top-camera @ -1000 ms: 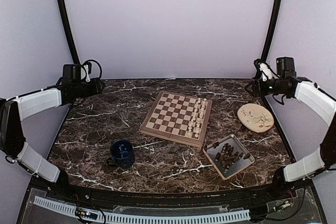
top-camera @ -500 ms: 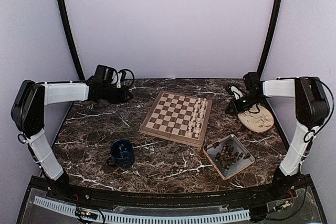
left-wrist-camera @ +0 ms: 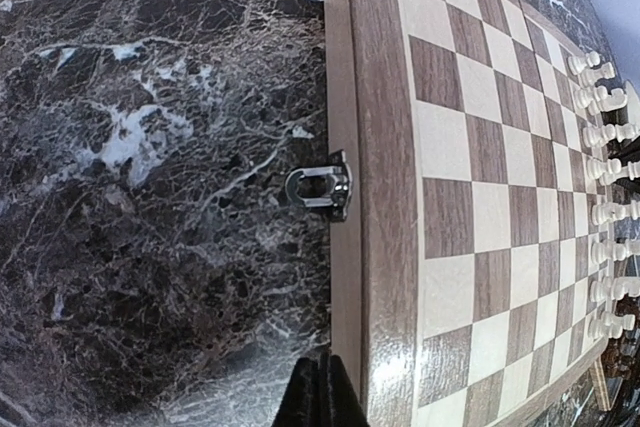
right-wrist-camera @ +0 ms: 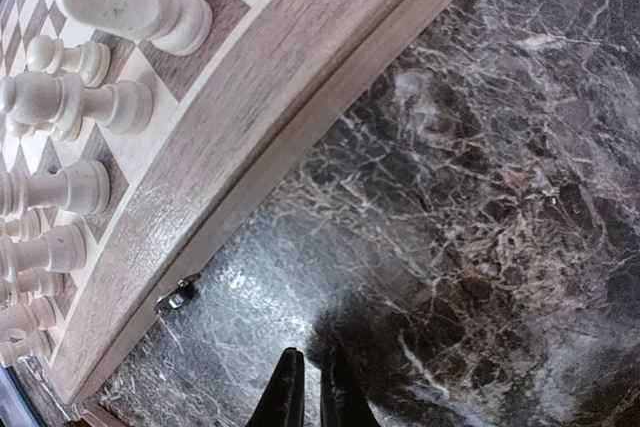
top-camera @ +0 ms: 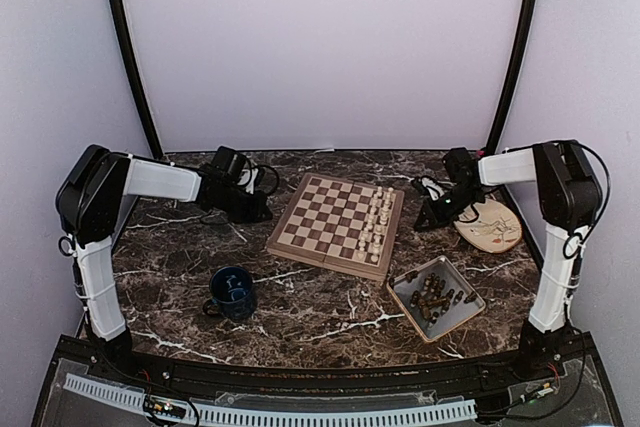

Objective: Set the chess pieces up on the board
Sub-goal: Adjust the chessboard at the center of the board.

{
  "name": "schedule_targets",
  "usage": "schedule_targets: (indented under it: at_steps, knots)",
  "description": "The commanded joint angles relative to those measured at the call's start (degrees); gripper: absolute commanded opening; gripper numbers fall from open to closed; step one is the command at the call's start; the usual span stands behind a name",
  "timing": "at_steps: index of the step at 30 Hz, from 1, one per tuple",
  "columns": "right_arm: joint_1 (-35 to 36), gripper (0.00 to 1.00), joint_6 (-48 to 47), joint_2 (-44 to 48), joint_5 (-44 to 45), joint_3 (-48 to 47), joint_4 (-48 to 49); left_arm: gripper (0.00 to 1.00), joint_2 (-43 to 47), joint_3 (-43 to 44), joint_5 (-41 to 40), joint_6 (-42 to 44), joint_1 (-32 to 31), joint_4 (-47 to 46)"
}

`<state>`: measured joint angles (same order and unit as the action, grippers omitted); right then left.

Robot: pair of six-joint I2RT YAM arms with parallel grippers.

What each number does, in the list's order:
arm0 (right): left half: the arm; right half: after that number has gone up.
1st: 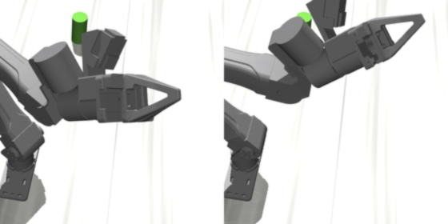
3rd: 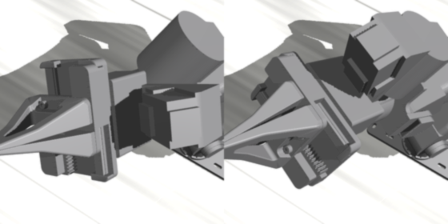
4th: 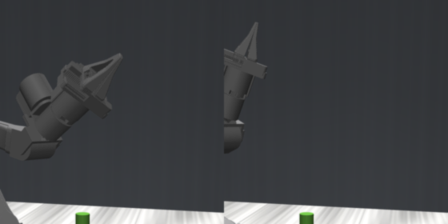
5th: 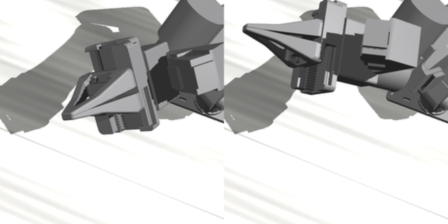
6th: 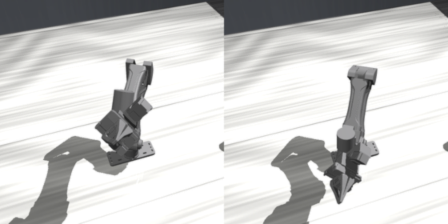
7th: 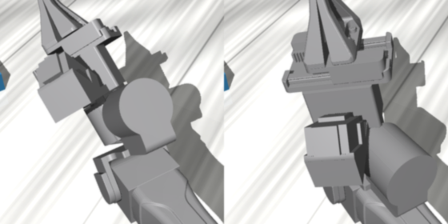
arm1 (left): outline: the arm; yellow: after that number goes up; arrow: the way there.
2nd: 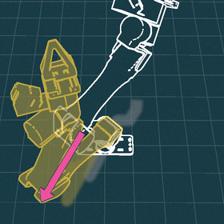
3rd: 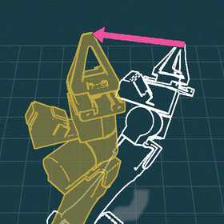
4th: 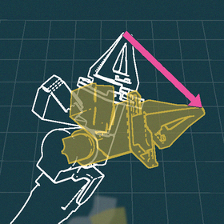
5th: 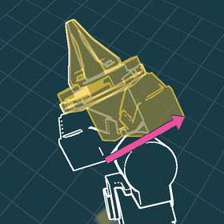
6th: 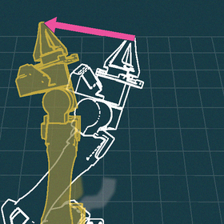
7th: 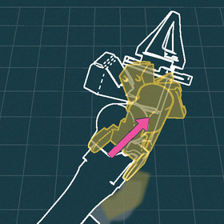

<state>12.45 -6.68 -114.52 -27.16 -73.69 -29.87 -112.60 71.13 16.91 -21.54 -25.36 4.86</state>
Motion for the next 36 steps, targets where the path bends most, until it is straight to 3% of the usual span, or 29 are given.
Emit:
schedule_targets:
  at_steps: [1, 15, 25, 36]
  knots:
    - [1.1, 0.09, 2.2, -2.3, -1.6, -2.3, -0.5, 0.00, -0.4, -0.7, 0.5, 0.6, -0.2, 0.8]
    - [4.0, 0.06, 3.1, -10.5, -3.1, -11.0, -2.5, 0.00, -1.1, -2.9, 7.3, 4.5, -0.5, 5.5]
    - [4.4, 0.05, 3.8, -15.0, -5.8, -15.7, -2.1, 0.00, 5.6, -10.3, 9.2, 3.5, -3.8, 2.1]
    - [6.1, 0.05, 4.7, -16.5, -6.6, -18.2, -2.1, 0.00, 12.0, -15.2, 7.1, 5.1, -8.8, 5.4]
